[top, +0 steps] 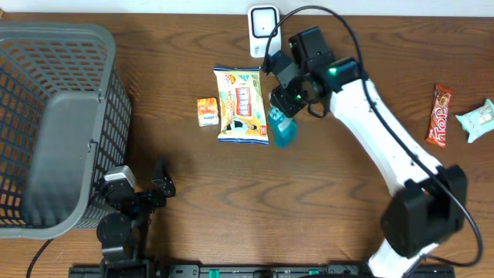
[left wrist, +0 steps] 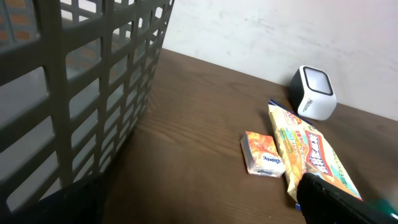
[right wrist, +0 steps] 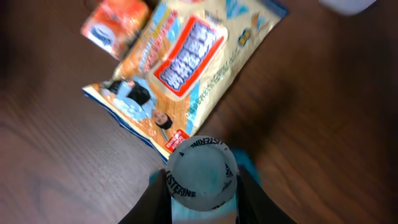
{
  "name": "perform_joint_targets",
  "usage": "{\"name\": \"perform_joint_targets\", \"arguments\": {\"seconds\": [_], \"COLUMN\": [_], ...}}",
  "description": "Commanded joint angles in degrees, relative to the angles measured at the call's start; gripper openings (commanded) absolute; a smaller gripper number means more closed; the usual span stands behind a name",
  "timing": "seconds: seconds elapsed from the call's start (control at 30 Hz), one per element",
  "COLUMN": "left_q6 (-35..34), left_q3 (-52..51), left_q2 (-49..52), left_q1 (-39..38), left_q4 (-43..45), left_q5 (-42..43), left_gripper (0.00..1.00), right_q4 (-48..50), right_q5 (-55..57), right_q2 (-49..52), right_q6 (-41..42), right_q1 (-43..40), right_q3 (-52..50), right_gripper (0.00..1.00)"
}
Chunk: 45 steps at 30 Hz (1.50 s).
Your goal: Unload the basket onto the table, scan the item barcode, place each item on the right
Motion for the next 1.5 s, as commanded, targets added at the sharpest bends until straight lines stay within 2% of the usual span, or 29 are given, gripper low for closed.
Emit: {"name": "perform_joint_targets", "arguments": {"seconds": [0.0, 0.37, 0.4, 0.53, 0.63, 0.7, 0.83, 1.0, 1.23, 1.47], "left_q6": [0.11, 0.11, 0.11, 0.11, 0.11, 0.11, 0.11, 0.11, 0.11, 0.11], "left_q3": [-1.40, -1.40, -1.40, -1.40, -1.40, -1.40, -1.40, -1.40, -1.40, -1.40], "left_q2": [-0.04, -0.04, -0.04, -0.04, -0.04, -0.04, -0.04, -0.04, -0.04, -0.04], "left_q1": [-0.11, -0.11, -0.11, -0.11, -0.11, -0.11, -0.11, -0.11, -0.11, -0.11], "left_q4": [-0.55, -0.55, -0.55, -0.55, -0.55, -0.55, -0.52, -0.55, -0.55, -0.55], "left_q5": [-0.33, -0.33, -0.33, -0.33, -0.33, -0.33, -0.33, -0.33, -0.33, -0.33], "left_gripper": [0.98, 0.98, 0.98, 0.98, 0.98, 0.98, 0.98, 0.98, 0.98, 0.98], "right_q4": [0.57, 0.72, 0.72, 0.83, 2.64, 4.13, 8.59, 21.42, 35.67, 43.34], "right_q5": [-1.22, -1.20, -1.20, -1.20, -1.16, -1.16, -0.33, 0.04, 3.39, 3.96], "right_q2": [-4.02, -3.63, -3.63, -3.50, -2.34, -0.22, 4.72, 13.51, 20.55, 23.85], "right_q6": [-0.90, -2.38, -2.38, -2.54, -5.92, -7.85, -7.21, -6.47, -6.45, -6.19], "right_q1": [-0.11, -0.17, -0.17, -0.17, 0.09, 0.39, 0.59, 0.68, 0.55, -0.61], "right_q3": [1.01, 0.35, 0.35, 0.17, -0.85, -1.22, -1.22, -1.22, -1.20, -1.20], "right_gripper": [0.01, 0.02, 0.05, 0.27, 0.50, 0.63, 0.68, 0.82, 0.92, 0.92]}}
